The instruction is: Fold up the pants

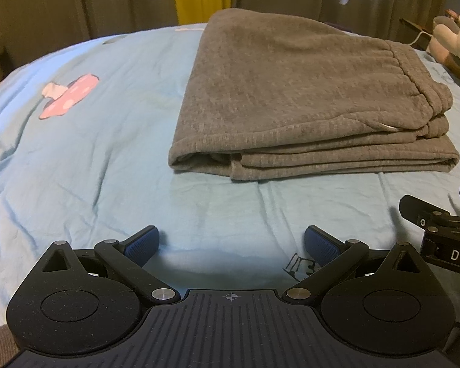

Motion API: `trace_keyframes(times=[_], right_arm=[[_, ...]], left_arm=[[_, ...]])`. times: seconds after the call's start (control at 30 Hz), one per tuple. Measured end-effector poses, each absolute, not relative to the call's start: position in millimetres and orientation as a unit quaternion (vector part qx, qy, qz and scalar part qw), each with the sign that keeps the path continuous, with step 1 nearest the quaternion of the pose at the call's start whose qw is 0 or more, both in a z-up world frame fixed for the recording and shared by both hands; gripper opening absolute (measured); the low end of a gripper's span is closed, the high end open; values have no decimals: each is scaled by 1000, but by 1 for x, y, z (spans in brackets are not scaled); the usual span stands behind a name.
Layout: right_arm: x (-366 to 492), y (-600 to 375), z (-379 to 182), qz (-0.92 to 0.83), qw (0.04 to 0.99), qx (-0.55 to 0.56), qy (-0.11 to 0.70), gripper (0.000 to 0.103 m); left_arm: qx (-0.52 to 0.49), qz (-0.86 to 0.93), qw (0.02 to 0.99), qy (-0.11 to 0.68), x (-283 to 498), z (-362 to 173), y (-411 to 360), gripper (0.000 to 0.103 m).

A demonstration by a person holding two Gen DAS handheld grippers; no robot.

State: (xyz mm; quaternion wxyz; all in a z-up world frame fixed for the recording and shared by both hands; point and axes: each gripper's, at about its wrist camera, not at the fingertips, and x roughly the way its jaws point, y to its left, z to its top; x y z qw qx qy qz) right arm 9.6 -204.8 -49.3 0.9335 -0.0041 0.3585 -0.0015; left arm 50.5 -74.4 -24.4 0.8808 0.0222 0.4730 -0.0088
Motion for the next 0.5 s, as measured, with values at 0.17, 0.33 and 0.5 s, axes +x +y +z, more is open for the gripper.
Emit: trace_keyframes(times=[0.17,0.33,0.5], right_arm=[[10,-205,-50,-2,933,-4,359,99],[10,-204,-51,-2,933,-3,360,99],[10,-204,-51,-2,933,-3,360,99]], left_arm=[[29,-8,881,472,51,-25,-76,103],[28,-9,882,470,51,-25,-76,103],[28,-10,885,464,50,-24,-76,103]])
